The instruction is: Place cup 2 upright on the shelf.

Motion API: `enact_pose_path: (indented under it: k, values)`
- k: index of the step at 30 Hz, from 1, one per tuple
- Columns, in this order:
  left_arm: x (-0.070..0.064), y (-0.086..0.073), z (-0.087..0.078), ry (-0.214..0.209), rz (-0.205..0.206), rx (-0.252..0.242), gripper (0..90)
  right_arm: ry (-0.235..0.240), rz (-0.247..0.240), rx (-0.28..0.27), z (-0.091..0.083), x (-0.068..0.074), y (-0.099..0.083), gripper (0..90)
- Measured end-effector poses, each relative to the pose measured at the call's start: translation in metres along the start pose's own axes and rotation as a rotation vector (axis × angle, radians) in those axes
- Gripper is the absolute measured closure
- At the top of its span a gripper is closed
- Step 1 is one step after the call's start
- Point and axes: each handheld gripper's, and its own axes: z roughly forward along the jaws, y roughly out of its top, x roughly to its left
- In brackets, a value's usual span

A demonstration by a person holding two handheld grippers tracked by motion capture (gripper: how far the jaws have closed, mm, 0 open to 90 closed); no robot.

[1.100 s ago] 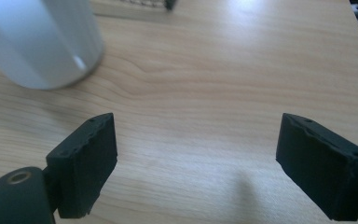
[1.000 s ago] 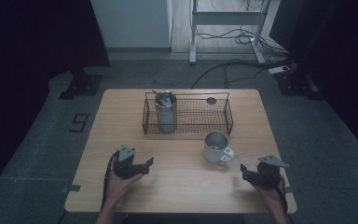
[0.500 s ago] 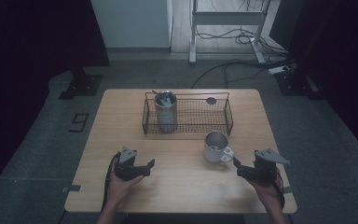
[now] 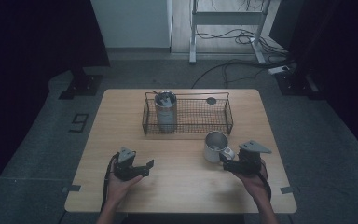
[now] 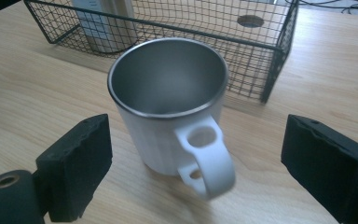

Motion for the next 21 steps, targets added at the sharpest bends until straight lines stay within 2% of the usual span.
enact_pose_path:
  k: [8,21]
  values:
    - [0.000,0.000,0.000,-0.004,-0.004,0.007,11.8,0.012,-0.023,0.002,0.011,0.007,0.007,7.8]
    - [-0.001,-0.002,-0.001,-0.013,-0.008,0.015,11.8,0.014,-0.033,0.014,0.021,0.010,0.016,6.5]
